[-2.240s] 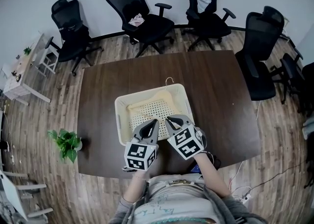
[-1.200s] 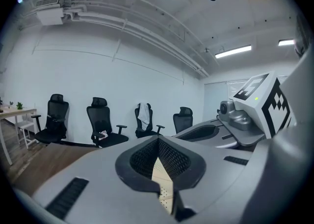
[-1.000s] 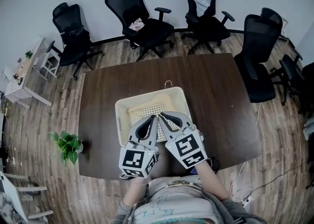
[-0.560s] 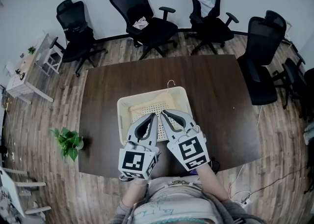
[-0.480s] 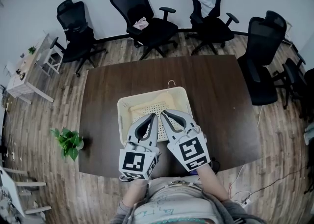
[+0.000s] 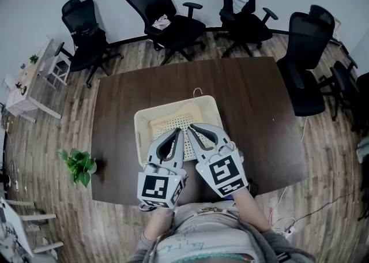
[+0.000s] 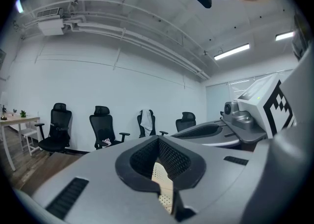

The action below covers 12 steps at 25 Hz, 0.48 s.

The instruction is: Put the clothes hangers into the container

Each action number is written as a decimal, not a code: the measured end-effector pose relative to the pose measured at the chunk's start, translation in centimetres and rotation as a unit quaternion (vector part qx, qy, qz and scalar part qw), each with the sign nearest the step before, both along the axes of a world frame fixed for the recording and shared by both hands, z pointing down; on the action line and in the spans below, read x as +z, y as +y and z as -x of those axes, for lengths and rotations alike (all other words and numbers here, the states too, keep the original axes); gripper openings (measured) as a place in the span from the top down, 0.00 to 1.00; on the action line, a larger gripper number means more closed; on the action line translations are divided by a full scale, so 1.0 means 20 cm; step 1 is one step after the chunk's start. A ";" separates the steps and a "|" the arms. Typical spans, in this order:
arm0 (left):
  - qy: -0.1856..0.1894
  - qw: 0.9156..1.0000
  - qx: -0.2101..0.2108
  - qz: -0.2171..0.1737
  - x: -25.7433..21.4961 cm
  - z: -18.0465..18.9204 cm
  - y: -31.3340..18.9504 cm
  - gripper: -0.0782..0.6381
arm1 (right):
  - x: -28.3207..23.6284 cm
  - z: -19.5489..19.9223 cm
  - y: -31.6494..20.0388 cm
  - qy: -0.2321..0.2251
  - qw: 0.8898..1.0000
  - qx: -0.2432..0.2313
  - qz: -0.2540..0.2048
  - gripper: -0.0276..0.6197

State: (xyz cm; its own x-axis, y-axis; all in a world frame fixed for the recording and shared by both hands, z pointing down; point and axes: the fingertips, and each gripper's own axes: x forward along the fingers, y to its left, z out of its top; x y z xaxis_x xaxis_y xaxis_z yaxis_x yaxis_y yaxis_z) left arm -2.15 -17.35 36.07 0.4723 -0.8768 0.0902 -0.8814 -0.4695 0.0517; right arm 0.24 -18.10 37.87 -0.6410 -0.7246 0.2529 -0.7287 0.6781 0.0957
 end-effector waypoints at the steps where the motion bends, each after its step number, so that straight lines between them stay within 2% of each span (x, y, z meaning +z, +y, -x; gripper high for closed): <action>1: -0.001 1.000 0.001 0.001 0.00 -0.01 0.00 0.88 | 0.00 -0.01 0.00 0.002 1.000 0.000 0.000 0.91; 12: 0.003 1.000 0.007 0.007 0.02 -0.07 -0.02 0.88 | 0.00 -0.09 -0.01 0.008 1.000 0.013 0.002 0.91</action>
